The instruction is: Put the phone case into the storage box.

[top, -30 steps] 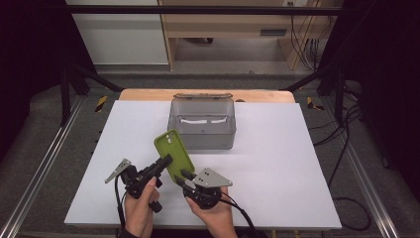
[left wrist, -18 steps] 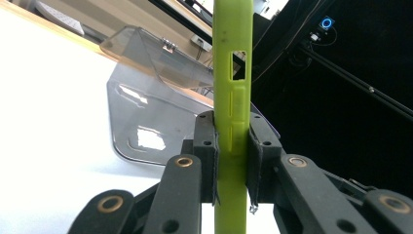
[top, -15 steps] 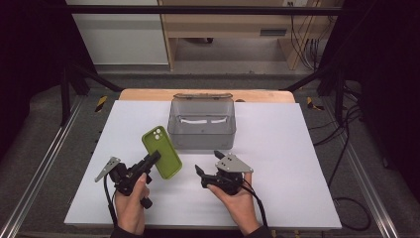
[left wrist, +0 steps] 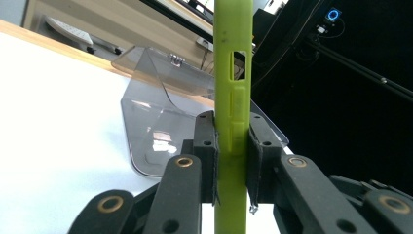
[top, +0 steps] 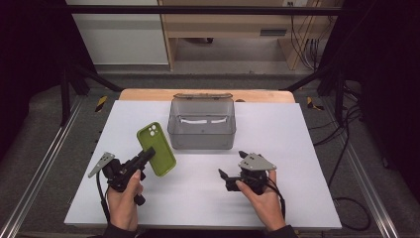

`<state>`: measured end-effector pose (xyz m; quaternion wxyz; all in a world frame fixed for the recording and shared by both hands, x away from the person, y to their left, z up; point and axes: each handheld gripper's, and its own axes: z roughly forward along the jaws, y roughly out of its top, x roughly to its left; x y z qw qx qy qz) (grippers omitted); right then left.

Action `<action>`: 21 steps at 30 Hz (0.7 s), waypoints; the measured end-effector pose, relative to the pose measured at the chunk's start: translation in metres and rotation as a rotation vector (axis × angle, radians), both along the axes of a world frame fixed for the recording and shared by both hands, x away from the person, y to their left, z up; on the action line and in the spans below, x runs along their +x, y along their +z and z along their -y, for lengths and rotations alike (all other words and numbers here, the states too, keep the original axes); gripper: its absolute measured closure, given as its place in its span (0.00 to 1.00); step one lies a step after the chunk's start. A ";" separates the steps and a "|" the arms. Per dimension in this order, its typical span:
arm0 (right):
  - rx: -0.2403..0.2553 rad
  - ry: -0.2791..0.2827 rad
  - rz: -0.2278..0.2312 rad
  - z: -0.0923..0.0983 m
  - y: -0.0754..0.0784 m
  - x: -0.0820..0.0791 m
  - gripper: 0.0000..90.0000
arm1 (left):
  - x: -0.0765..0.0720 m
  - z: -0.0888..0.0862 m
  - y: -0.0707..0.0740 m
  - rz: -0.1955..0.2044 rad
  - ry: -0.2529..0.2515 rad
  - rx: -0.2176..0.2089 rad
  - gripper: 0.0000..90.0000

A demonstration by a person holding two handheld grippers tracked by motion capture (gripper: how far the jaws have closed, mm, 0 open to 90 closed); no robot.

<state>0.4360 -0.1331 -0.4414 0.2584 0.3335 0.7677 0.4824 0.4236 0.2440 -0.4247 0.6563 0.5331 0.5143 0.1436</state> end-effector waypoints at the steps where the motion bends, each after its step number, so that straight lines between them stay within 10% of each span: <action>1: 0.013 -0.016 0.004 0.007 0.000 -0.001 0.13 | 0.001 0.000 0.002 -0.007 -0.009 -0.015 0.86; 10: 0.023 -0.107 0.059 0.072 -0.004 -0.012 0.12 | 0.014 -0.002 0.031 0.002 -0.004 0.017 0.86; 21: 0.085 -0.172 0.105 0.106 -0.008 -0.020 0.08 | 0.027 -0.001 0.057 -0.009 -0.031 0.102 0.86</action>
